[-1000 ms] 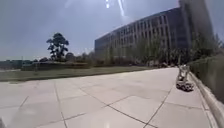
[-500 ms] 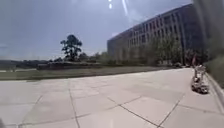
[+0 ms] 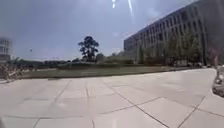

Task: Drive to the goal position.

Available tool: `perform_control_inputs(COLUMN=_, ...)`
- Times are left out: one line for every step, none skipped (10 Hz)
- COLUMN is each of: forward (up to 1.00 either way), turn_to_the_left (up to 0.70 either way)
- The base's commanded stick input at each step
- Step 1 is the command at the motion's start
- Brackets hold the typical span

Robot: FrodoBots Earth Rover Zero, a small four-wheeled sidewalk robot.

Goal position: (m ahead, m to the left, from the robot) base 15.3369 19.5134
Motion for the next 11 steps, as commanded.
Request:
perform_control_inputs(forward=0.00, turn_to_the_left=0.50)
perform_control_inputs(forward=0.00, turn_to_the_left=0.50)
perform_control_inputs(forward=0.00, turn_to_the_left=0.50)
perform_control_inputs(forward=0.00, turn_to_the_left=0.50)
perform_control_inputs(forward=0.00, turn_to_the_left=0.50)
perform_control_inputs(forward=0.00, turn_to_the_left=0.50)
perform_control_inputs(forward=0.00, turn_to_the_left=0.50)
perform_control_inputs(forward=0.00, turn_to_the_left=0.50)
perform_control_inputs(forward=0.00, turn_to_the_left=0.50)
perform_control_inputs(forward=0.00, turn_to_the_left=0.50)
perform_control_inputs(forward=0.00, turn_to_the_left=0.50)
